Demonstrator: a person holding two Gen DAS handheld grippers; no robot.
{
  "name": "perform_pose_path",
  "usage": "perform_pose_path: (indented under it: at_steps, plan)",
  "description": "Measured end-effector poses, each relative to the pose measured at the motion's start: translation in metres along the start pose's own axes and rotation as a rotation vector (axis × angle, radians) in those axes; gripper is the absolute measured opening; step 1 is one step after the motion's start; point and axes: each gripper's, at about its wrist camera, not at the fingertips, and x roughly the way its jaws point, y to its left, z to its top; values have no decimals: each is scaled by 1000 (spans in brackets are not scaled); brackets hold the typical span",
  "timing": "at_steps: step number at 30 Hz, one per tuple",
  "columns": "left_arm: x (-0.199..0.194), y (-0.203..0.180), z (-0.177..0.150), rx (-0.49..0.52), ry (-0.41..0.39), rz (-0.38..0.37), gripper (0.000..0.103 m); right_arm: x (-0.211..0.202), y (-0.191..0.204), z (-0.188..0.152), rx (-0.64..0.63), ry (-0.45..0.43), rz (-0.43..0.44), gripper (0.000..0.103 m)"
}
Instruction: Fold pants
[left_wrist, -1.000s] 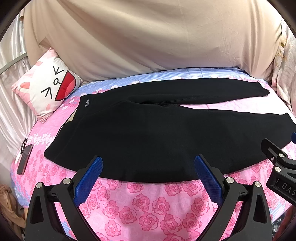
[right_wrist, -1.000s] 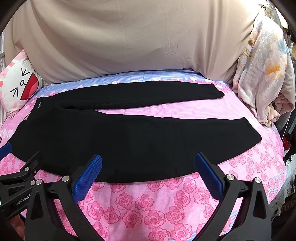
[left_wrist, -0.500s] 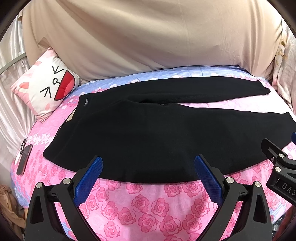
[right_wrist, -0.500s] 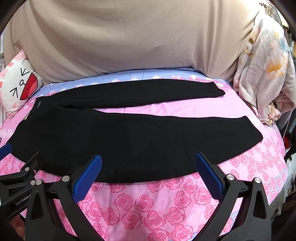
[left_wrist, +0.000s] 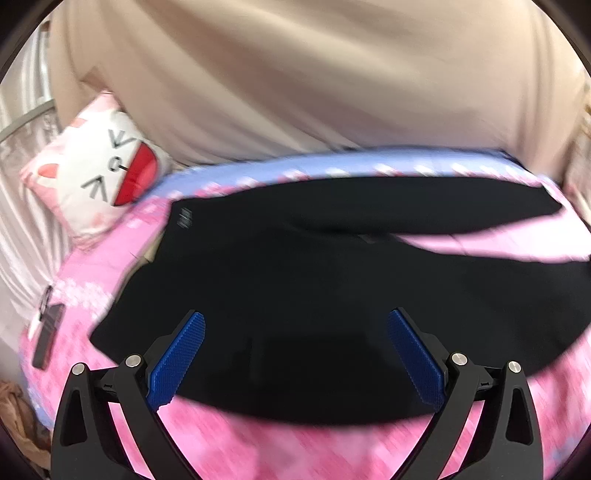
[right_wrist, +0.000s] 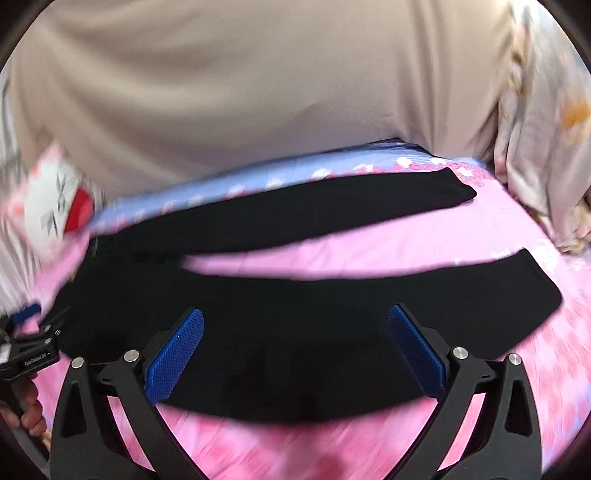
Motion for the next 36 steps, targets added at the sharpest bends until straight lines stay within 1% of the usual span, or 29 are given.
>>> perform_pose_path:
  at_steps: [2, 4, 6, 8, 9, 10, 12, 14, 16, 18, 21, 22, 24, 27, 29, 31, 33, 34, 35, 36]
  plan:
    - [17, 19, 20, -35, -14, 22, 98, 20, -46, 37, 42, -41, -51, 98]
    - [38, 40, 39, -84, -18, 29, 98, 41, -76, 66, 33, -48, -135, 98]
    - [60, 62, 56, -136, -8, 34, 98, 75, -106, 99, -3, -6, -222, 98]
    - [92, 89, 75, -189, 29, 69, 98, 108, -129, 121, -18, 48, -266, 98]
    - [102, 99, 81, -199, 43, 83, 98, 124, -140, 131, -20, 71, -287, 98]
    - [119, 112, 89, -214, 67, 116, 98, 142, -150, 141, -29, 103, -294, 98]
    - [146, 130, 101, -219, 99, 154, 98, 169, -164, 153, -55, 138, -333, 98]
    - [174, 147, 112, -203, 134, 189, 98, 194, -173, 163, -80, 173, -348, 98]
    - [202, 163, 121, -194, 183, 221, 98, 218, -187, 171, -86, 206, -350, 98]
    - [222, 175, 128, -174, 203, 234, 98, 238, -199, 177, -72, 250, -322, 98]
    - [248, 189, 134, -139, 241, 240, 98, 271, -219, 178, -15, 353, -277, 98]
    - [260, 197, 135, -135, 268, 227, 98, 277, -223, 177, 0, 368, -265, 98]
    - [276, 208, 137, -152, 292, 221, 98, 278, -226, 180, 17, 337, -229, 98]
    - [299, 227, 139, -198, 325, 243, 98, 280, -228, 181, 22, 328, -219, 98]
    - [314, 235, 139, -232, 356, 214, 98, 284, -228, 183, 13, 326, -222, 98]
    - [327, 240, 137, -261, 387, 169, 98, 289, -224, 185, -3, 314, -181, 98]
    - [328, 243, 137, -293, 364, 119, 94, 288, -212, 182, -47, 295, -152, 98]
    - [328, 242, 137, -304, 363, 77, 79, 288, -208, 180, -63, 295, -155, 94]
    - [327, 242, 137, -318, 358, 31, 57, 286, -206, 179, -63, 292, -145, 82]
    - [323, 241, 139, -332, 346, 4, 46, 282, -204, 179, -49, 279, -136, 75]
